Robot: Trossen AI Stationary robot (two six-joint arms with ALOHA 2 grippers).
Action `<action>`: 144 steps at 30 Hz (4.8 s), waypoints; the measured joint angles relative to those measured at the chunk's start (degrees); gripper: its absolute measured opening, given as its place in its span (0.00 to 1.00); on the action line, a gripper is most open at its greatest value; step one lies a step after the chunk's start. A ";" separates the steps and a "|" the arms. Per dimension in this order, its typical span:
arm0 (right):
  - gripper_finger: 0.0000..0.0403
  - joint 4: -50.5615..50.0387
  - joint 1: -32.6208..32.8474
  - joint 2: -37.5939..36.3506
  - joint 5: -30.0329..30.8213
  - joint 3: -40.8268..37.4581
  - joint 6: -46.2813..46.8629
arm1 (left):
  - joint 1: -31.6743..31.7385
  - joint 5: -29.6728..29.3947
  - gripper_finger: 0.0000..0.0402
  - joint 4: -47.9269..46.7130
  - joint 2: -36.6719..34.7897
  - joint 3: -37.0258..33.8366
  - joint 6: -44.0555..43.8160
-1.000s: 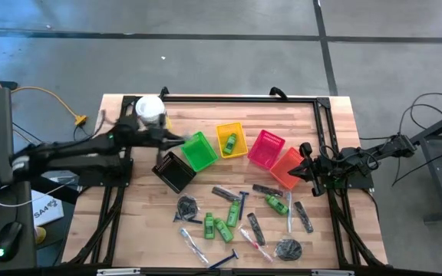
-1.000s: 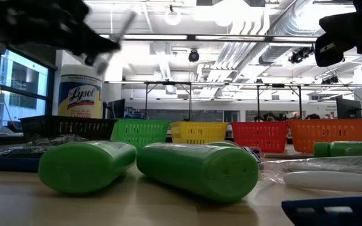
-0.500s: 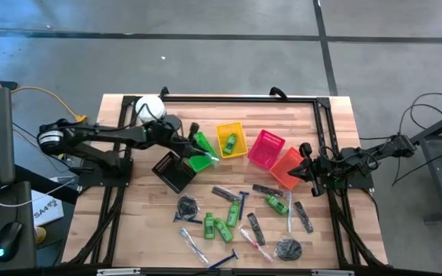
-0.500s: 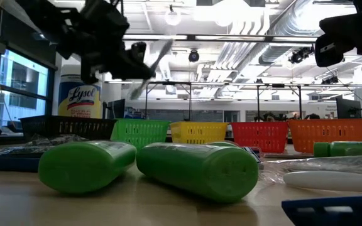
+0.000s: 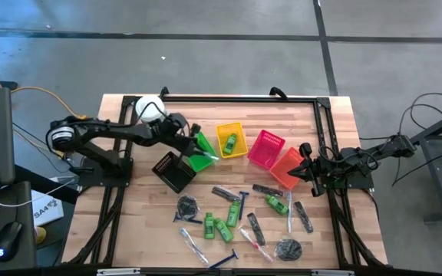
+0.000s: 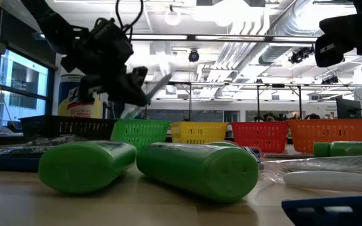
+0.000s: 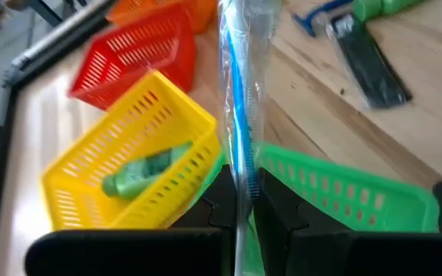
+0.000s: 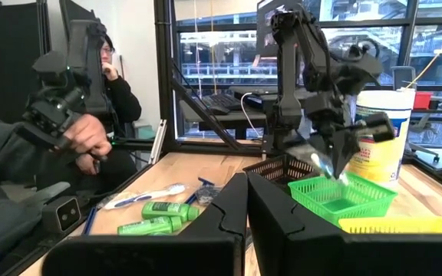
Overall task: Pick & Place Travel size toiletries
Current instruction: Put the blue toothbrush into the green bin, then put the blue razor into the black bin
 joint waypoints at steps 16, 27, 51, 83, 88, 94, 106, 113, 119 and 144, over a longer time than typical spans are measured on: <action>0.01 0.00 0.00 0.01 0.02 -0.01 0.20 | 3.14 -1.86 0.04 -0.46 2.95 0.00 -0.10; 0.01 0.00 0.02 0.01 0.02 -0.01 0.20 | 3.10 -2.33 0.04 -3.12 2.93 0.00 -0.15; 0.01 0.00 0.02 -0.01 0.00 -0.01 0.02 | 2.97 1.11 0.35 -3.34 -0.86 2.59 -15.80; 0.01 -0.42 0.02 -0.01 -0.02 -0.01 1.14 | -33.77 -39.02 0.00 -13.79 -66.21 -19.58 -42.02; 0.01 -0.42 0.02 0.00 -0.02 -0.01 3.39 | -33.77 -41.32 0.00 -13.70 -73.34 -24.85 -41.63; 0.01 -0.44 0.00 0.01 0.00 -0.01 3.39 | -33.77 -41.35 0.00 -13.85 -78.90 -30.08 -41.95; 0.01 -0.66 0.00 0.01 0.02 -0.01 3.24 | -33.77 -41.11 0.00 -11.94 -80.15 -32.72 -43.72; 0.01 -0.75 0.00 0.01 0.02 -0.01 4.69 | -33.77 -41.14 0.00 -12.21 -77.46 -32.76 -46.27; 0.01 -1.57 0.00 0.01 0.02 0.01 5.10 | -33.77 -41.19 0.00 -12.20 -74.36 -32.80 -46.44; 0.01 2.49 0.05 17.55 5.13 3.41 16.50 | -33.77 -41.31 0.00 -10.89 -74.12 -32.96 -51.14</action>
